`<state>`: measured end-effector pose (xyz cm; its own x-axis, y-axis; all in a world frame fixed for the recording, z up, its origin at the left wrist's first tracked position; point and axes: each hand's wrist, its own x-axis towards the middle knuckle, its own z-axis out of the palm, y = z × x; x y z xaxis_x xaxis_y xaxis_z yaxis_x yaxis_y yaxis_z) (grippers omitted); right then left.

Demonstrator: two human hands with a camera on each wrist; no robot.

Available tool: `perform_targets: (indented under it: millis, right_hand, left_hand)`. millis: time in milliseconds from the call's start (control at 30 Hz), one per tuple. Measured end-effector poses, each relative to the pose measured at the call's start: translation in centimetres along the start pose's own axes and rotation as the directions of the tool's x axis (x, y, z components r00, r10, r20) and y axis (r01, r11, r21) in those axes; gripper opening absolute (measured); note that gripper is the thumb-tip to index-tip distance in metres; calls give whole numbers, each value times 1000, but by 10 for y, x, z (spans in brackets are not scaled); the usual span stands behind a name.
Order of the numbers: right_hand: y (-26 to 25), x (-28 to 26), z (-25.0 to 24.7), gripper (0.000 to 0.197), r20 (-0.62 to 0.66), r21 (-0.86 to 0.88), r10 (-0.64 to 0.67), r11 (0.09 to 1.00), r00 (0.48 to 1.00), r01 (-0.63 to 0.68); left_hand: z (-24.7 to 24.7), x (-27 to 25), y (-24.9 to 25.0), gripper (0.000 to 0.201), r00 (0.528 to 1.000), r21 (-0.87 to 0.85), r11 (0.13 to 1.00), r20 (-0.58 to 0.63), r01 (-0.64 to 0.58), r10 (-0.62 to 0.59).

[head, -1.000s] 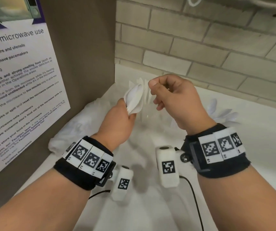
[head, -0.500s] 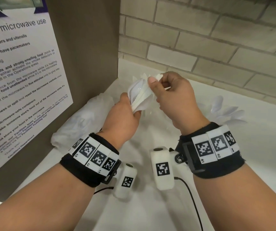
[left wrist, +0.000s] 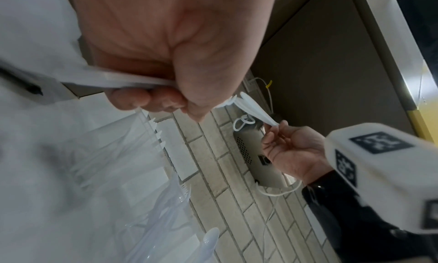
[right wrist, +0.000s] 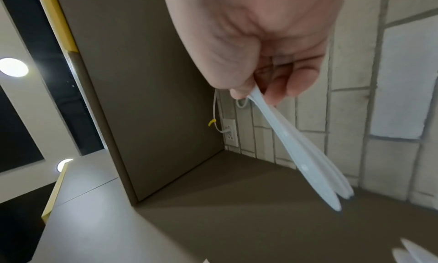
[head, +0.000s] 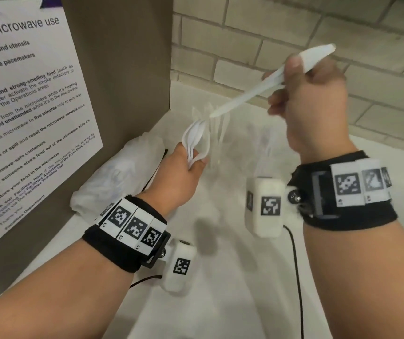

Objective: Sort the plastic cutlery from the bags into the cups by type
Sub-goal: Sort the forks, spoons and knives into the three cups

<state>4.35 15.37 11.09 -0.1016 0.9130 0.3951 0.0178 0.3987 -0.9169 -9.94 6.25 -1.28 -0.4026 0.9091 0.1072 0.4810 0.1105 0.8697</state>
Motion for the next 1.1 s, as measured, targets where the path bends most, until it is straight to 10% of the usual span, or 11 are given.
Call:
perform_targets:
  millis: [300,633,800,1000,1100]
  right_hand:
    - [56,43,39,10,75,-348,-78,932,994,99]
    - [101,62,54,55,189,-617,212,785,959,-51]
    - [67,29,40,22,209,-472,124,882,970,-11]
    - [43,-20,23,24,588,-251,190,967,786,-46]
    - [48,-25,17,35,662,-201,217,974,717,-109]
  left_hand:
    - [-1,5,-9,29,969,-410,882,175,231,-172]
    - [-8,5,-9,30,896,-663,654,442,365,-52]
    - [-7,7,-11,32,880,-715,589,475,377,14]
    - [-8,4,-8,41,779,-758,411,606,506,159]
    - [-7,2,-3,27,802,-764,407,586,501,115]
